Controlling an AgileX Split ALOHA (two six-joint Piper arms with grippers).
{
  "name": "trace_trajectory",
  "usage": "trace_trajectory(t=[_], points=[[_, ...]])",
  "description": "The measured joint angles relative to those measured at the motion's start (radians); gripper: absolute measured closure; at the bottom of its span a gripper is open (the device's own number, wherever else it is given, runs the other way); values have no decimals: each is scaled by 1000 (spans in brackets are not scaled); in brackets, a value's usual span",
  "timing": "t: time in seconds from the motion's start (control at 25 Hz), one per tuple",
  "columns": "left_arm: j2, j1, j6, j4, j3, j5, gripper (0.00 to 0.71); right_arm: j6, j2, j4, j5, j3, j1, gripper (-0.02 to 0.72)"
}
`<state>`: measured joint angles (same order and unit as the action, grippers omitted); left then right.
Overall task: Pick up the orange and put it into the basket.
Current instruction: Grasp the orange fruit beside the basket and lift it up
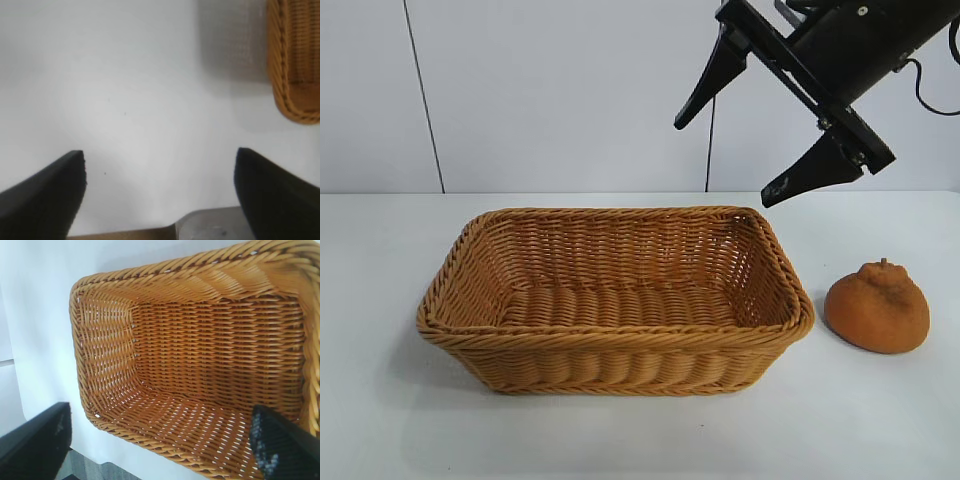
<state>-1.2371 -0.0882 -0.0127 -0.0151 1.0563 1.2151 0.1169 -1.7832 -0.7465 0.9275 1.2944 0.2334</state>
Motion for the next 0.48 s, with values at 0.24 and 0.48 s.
trace_trajectory(t=[0.24,0.48], points=[[276,0,0,0,-257,-9,129,0,0,0,3,0,0,42],[533,0,0,-19,-468,-105,129,0,0,0,3,0,0,42]])
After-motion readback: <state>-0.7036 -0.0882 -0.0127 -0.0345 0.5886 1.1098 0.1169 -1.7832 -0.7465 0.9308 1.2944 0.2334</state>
